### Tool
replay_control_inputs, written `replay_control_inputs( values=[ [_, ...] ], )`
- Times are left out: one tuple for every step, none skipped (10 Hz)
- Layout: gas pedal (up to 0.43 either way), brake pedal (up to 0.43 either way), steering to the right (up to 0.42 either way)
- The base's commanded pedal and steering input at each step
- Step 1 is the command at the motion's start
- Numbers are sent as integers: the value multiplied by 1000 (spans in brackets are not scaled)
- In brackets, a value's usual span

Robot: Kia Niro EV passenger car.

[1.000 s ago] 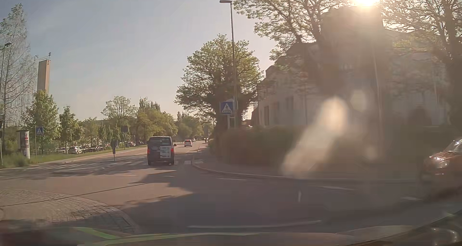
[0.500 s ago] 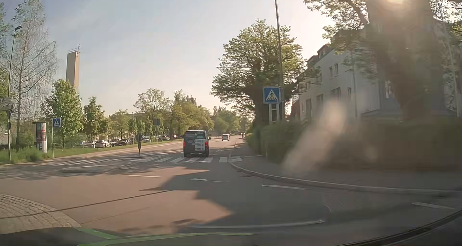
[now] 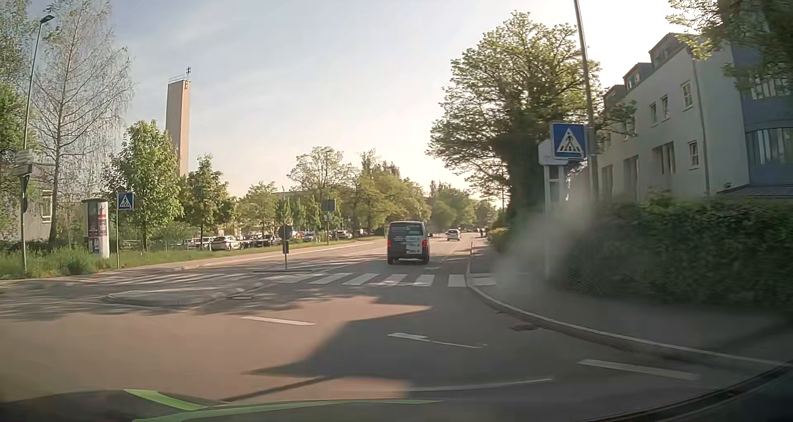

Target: Follow the waypoints while adhering to traffic rules and regulations

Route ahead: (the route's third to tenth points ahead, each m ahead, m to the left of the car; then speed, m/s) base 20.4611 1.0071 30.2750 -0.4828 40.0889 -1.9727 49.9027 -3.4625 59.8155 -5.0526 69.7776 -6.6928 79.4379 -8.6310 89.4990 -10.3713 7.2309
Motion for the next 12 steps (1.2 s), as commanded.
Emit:
replay_control_inputs(
  values=[
    [138,0,-97],
    [138,0,-71],
    [138,0,-53],
    [138,0,-36],
    [138,0,-16],
    [138,0,3],
    [138,0,12],
    [138,0,17],
    [150,0,23],
    [150,0,24],
    [150,0,28],
    [150,0,40]
  ],
)
